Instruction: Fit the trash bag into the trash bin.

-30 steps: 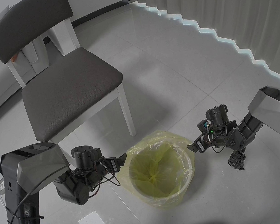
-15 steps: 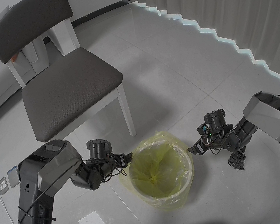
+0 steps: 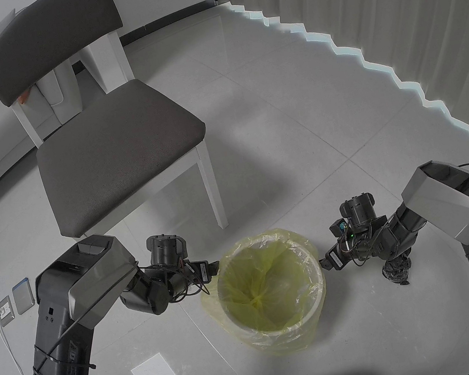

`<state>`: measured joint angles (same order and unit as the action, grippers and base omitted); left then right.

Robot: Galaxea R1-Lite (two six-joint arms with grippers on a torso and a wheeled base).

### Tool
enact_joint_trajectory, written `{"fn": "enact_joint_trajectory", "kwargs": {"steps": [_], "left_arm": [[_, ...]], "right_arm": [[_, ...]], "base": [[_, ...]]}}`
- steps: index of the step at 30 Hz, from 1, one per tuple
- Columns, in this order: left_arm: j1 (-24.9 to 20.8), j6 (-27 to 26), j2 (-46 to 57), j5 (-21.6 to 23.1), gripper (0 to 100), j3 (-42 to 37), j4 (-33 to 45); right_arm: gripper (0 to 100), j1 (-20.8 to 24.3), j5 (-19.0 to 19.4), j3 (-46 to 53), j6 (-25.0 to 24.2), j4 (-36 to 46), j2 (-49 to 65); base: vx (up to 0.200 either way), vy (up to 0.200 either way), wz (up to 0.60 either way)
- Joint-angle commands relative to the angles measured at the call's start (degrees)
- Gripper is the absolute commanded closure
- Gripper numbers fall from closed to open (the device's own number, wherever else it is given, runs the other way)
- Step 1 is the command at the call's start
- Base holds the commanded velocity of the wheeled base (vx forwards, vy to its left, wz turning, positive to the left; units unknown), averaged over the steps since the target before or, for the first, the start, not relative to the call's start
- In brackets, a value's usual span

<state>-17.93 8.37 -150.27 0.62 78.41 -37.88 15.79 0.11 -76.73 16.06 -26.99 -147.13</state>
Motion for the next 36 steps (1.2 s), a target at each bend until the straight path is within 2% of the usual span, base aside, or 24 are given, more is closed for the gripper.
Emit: {"fn": "enact_joint_trajectory", "kwargs": {"steps": [1, 9, 13, 19, 23, 28, 36], "left_arm": [[1.76, -0.64, 0.68, -0.01, 0, -1.15, 0.0], [6.16, 0.06, 4.64, 0.78, 0, -3.18, -0.62], [6.42, 0.06, 5.43, 0.78, 0, -5.2, -0.88], [5.45, 1.03, 5.43, 0.78, 0, -9.24, -5.54], [2.11, 1.12, 4.9, 0.78, 0, -13.81, -7.12], [-0.88, 1.12, 2.79, 0.43, 0, -12.23, -6.95], [-1.67, 0.77, 1.91, 0.08, 0, -9.33, -4.22]], "right_arm": [[0, -0.05, 0.15, 1.23, 0.12, -0.08, 0.18], [0, -2.52, 0.15, 2.9, 0.03, -0.08, 3.95], [0, -3.48, 0.15, 3.78, 0.03, -0.08, 6.33], [0, -3.83, 0.15, 7.21, -0.15, -0.7, 10.28], [0, -4.27, 0.24, 9.23, -0.32, -0.96, 12.22], [0, -4.89, 0.24, 10.99, -0.32, -0.96, 14.5], [0, -5.94, 0.24, 14.24, -0.23, -0.96, 18.46]], "base": [[0.0, 0.0, 0.0], [0.0, 0.0, 0.0], [0.0, 0.0, 0.0], [0.0, 0.0, 0.0], [0.0, 0.0, 0.0], [0.0, 0.0, 0.0], [0.0, 0.0, 0.0]]}}
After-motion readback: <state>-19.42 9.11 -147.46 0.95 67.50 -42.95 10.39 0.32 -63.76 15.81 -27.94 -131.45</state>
